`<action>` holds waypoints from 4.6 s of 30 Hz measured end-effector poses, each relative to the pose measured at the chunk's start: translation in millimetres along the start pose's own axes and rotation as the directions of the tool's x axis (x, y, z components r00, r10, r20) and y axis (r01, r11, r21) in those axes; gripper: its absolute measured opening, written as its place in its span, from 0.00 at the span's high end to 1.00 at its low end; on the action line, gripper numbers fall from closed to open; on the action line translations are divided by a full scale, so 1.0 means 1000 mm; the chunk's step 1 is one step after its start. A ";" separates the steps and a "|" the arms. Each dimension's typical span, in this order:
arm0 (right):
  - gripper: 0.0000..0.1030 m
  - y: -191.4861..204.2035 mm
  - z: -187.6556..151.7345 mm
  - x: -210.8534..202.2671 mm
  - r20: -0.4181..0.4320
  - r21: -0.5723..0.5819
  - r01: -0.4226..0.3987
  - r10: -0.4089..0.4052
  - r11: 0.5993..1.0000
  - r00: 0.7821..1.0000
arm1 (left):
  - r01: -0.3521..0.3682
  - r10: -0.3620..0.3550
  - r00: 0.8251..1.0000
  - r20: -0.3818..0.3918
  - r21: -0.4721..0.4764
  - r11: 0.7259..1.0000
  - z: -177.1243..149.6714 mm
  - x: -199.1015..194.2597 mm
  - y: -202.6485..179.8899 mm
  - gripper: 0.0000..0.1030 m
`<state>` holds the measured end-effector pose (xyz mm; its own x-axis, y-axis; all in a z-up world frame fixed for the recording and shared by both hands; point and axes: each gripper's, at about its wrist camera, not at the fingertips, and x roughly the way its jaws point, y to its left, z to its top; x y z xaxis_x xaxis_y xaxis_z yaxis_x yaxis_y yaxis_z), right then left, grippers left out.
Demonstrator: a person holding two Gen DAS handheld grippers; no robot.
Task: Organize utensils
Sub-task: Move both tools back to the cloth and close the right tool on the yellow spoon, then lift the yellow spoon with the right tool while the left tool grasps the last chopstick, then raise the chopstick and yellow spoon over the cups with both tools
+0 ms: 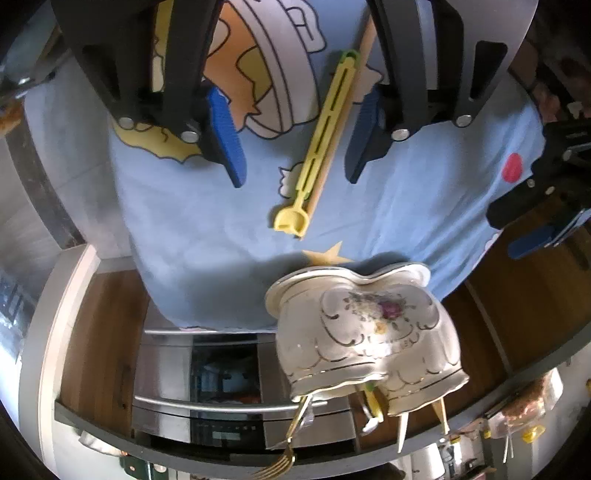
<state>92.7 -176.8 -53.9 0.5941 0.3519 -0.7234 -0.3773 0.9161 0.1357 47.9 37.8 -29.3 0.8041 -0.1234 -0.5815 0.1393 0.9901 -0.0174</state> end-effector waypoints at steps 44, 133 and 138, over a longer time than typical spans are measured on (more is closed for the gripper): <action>0.90 -0.030 0.007 0.008 -0.010 -0.003 0.024 -0.024 1.000 1.000 | 0.075 -0.070 0.993 -0.092 0.055 0.996 -0.002 0.024 -0.056 0.06; 0.90 -0.003 0.139 -0.062 0.497 -0.034 -0.282 0.261 0.959 0.828 | 0.326 -0.274 0.882 0.383 -0.075 0.943 0.150 -0.030 0.043 0.94; 0.90 -0.012 0.163 -0.034 0.511 0.021 -0.360 0.300 0.933 0.805 | 0.276 -0.220 0.885 0.410 -0.081 0.958 0.173 -0.001 0.039 0.94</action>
<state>192.9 -168.0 79.4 0.7286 0.6564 -0.1959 -0.5512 0.7316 0.4013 152.4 65.3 111.3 0.9180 -0.3549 -0.1770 0.3086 0.9195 -0.2434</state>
